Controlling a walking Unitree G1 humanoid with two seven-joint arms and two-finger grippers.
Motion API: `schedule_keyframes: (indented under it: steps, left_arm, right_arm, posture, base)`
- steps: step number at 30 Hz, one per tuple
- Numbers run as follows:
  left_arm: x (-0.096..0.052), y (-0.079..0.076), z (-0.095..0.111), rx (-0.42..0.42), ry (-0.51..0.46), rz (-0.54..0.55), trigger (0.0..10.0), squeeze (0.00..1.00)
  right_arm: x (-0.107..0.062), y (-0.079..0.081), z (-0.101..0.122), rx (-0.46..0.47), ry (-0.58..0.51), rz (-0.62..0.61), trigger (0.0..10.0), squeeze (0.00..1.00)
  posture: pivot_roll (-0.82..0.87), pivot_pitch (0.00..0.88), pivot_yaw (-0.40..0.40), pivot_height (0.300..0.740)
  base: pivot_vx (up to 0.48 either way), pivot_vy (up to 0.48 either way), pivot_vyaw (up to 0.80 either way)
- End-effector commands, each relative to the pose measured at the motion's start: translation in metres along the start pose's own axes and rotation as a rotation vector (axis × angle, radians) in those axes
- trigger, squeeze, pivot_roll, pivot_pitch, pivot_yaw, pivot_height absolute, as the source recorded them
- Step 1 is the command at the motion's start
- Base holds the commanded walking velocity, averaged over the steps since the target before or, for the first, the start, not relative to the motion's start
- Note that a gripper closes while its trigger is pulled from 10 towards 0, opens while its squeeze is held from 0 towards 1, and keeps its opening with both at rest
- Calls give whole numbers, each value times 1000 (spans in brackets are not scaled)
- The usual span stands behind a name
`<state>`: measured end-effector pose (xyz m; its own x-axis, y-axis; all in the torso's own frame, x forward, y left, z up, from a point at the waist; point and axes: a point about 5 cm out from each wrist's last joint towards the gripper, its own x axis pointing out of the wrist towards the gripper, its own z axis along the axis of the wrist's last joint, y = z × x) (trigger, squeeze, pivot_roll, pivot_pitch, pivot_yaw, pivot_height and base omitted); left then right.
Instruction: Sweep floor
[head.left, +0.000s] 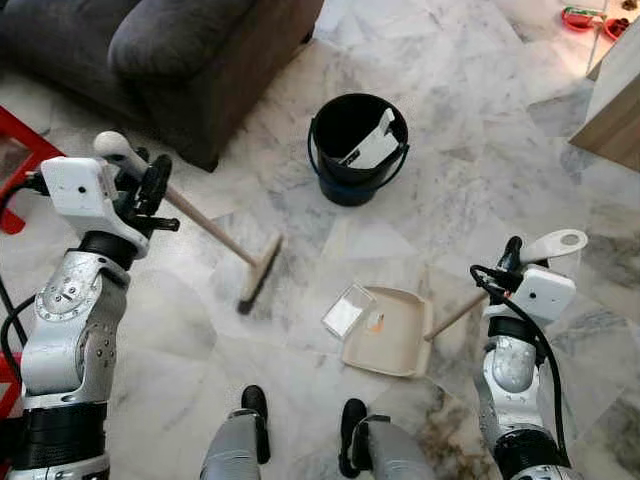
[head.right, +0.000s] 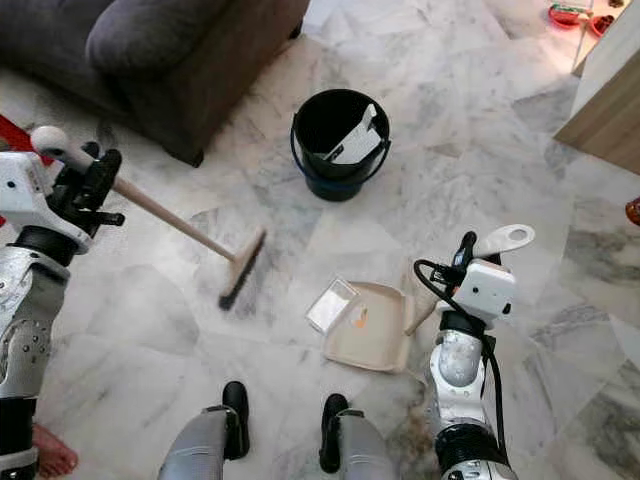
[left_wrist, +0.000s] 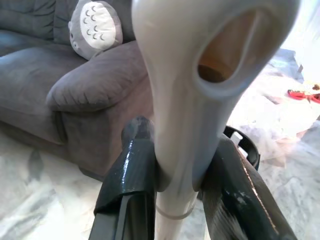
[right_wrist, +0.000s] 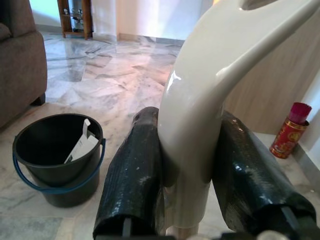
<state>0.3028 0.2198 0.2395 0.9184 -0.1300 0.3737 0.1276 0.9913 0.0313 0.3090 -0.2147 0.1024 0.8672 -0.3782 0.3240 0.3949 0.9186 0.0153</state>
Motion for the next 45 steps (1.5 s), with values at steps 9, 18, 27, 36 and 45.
schedule_keyframes:
  steps: [9, 18, 27, 36, 45]
  left_arm:
    - [-13, -3, -36, 19, 86, -21, 10000, 0]
    - [-19, -5, -69, -164, 183, -15, 10000, 0]
    - [-18, -11, -76, -402, 180, -41, 10000, 0]
    - [-12, -12, -71, -474, 153, -63, 10000, 0]
    - [-6, -11, -51, -420, 103, -84, 10000, 0]
  right_arm:
    - [-14, -6, -17, -37, 95, 13, 10000, 0]
    - [-14, -9, -17, -41, 90, 15, 10000, 0]
    - [-14, -12, -16, -47, 88, 16, 10000, 0]
    - [-15, -10, -18, -39, 99, 20, 10000, 0]
    - [-12, 1, -21, 26, 151, 14, 10000, 0]
  posture:
    - [159, 413, -27, 740]
    - [142, 413, -31, 740]
    - [131, 415, -33, 740]
    - [136, 411, -27, 740]
    - [176, 376, -12, 740]
  base:
    - [0, 0, 0]
    - [0, 0, 0]
    - [0, 0, 0]
    - [0, 0, 0]
    - [0, 0, 0]
